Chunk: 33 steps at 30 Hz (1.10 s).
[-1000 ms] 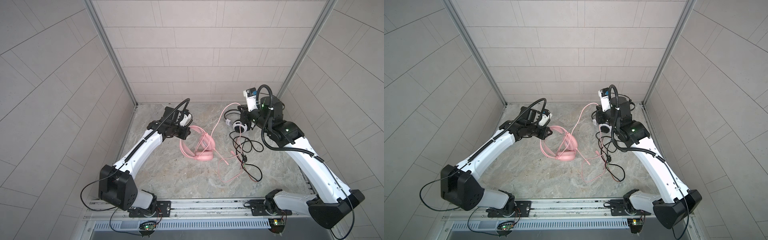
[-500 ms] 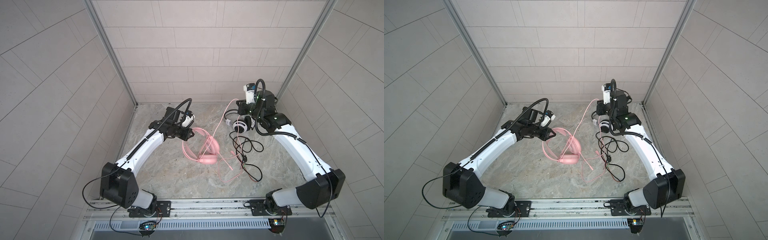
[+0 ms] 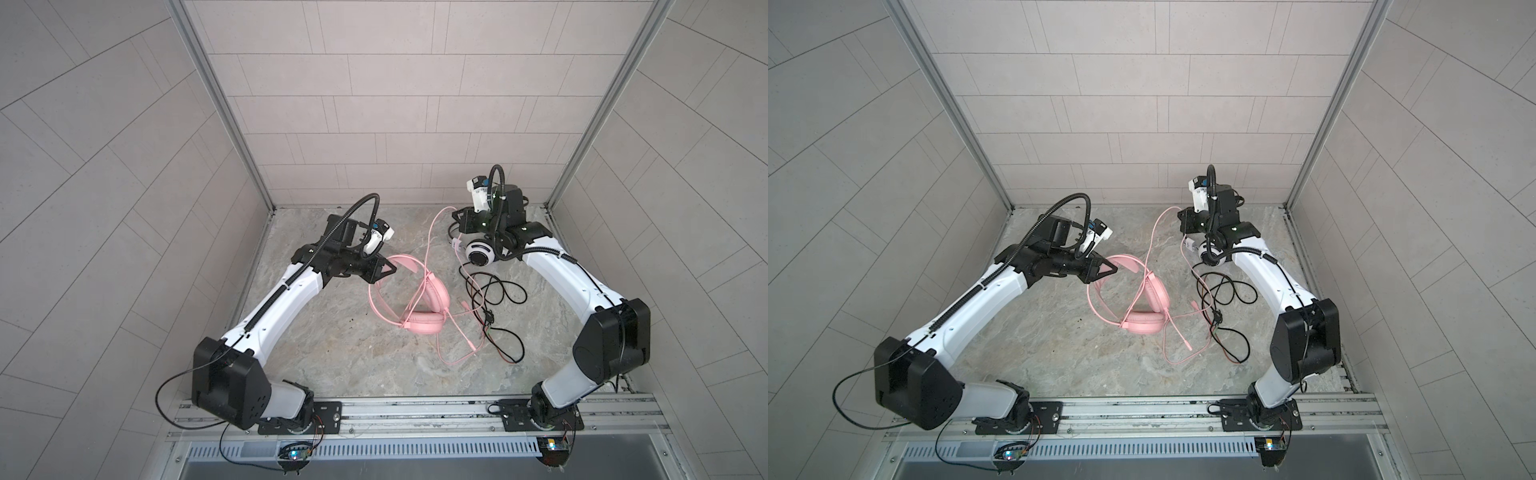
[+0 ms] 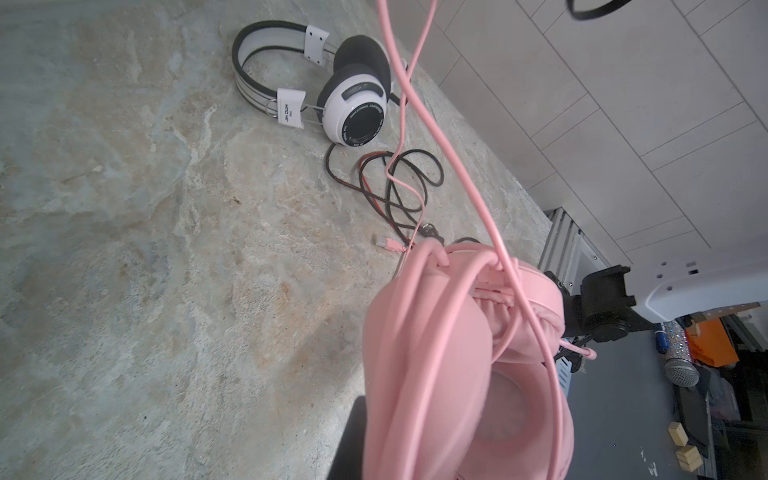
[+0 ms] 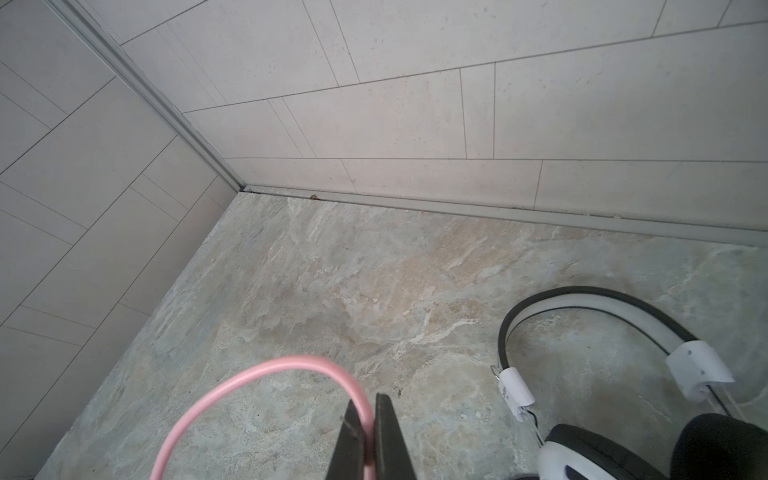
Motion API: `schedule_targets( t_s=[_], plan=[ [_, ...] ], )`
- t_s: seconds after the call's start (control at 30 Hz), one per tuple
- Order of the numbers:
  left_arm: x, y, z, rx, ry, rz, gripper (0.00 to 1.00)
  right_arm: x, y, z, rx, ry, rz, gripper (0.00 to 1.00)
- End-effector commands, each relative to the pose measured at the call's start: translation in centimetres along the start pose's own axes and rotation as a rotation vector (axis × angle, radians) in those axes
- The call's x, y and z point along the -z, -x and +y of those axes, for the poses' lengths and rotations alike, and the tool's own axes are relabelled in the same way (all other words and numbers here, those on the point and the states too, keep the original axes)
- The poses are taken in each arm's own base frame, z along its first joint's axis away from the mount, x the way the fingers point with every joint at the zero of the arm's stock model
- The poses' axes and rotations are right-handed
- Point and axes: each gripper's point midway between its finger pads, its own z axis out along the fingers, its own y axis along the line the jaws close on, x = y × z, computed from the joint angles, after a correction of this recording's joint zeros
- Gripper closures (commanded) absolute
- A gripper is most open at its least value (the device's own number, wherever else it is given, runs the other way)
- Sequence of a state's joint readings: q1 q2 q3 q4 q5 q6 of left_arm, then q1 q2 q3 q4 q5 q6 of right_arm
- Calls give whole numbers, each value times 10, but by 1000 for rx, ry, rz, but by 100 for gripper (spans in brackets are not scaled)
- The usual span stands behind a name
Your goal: Wrap the headphones
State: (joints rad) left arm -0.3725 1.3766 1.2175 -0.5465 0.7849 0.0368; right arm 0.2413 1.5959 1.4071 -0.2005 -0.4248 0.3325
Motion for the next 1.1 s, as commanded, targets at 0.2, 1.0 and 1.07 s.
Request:
schedule_targets(
  t_s=[0.2, 1.0, 1.07],
  plan=[
    [35, 45, -48, -46, -215, -228, 100, -19, -44, 3, -88, 118, 29, 100],
    [76, 83, -44, 14, -330, -479, 100, -89, -139, 44, -165, 254, 173, 100],
    [77, 83, -40, 23, -322, -482, 100, -91, -141, 63, -191, 318, 151, 100]
  ],
)
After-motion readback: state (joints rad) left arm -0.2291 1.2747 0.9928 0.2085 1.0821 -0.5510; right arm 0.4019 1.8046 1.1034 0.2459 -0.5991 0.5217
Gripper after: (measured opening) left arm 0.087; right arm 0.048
